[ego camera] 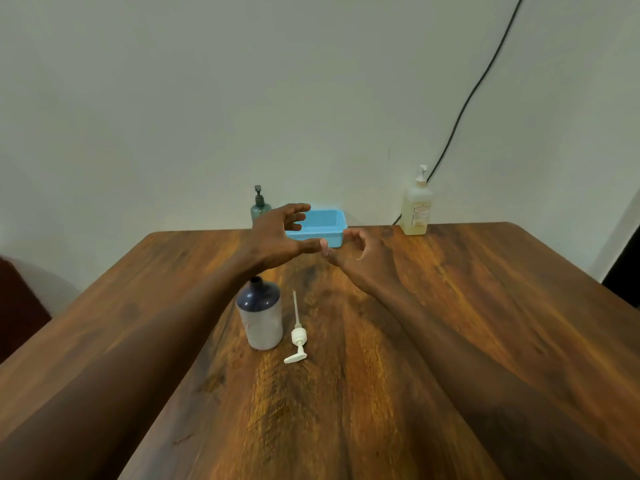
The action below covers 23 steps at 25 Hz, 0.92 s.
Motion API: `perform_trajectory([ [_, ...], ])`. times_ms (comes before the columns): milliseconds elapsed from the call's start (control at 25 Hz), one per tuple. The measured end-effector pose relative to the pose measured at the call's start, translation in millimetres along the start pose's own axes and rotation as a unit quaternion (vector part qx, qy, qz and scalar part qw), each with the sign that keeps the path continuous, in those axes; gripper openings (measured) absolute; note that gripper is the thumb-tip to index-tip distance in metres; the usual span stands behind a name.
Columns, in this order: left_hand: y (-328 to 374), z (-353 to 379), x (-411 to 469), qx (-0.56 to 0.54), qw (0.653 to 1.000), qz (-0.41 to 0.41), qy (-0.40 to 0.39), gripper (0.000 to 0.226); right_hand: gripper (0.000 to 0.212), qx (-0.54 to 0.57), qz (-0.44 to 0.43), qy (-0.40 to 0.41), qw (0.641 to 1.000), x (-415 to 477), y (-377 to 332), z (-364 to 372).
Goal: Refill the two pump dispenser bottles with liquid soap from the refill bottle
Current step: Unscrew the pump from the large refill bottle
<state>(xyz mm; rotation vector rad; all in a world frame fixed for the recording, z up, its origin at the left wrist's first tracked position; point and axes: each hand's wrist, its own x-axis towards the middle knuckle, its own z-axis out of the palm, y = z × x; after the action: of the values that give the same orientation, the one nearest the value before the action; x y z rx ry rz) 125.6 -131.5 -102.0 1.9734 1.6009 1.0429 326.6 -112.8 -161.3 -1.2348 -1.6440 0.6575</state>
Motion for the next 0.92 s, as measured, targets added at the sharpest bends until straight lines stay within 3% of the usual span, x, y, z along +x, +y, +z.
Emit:
perform_trajectory([
  [320,40.7,67.6,104.1,0.020,1.000,0.005,-0.019,0.088,0.073,0.016,0.049,0.066,0.996,81.5,46.9,-60.6],
  [680,48.0,180.8,233.2,0.022,0.998,-0.033,-0.047,0.084,0.059,-0.074,0.106,0.157,0.979,197.9,123.4,-108.0],
  [920,52.1,224.3,302.5,0.035,0.997,-0.036,-0.059,0.094,0.064,-0.119,0.100,0.175,0.972,257.2,161.7,-117.5],
])
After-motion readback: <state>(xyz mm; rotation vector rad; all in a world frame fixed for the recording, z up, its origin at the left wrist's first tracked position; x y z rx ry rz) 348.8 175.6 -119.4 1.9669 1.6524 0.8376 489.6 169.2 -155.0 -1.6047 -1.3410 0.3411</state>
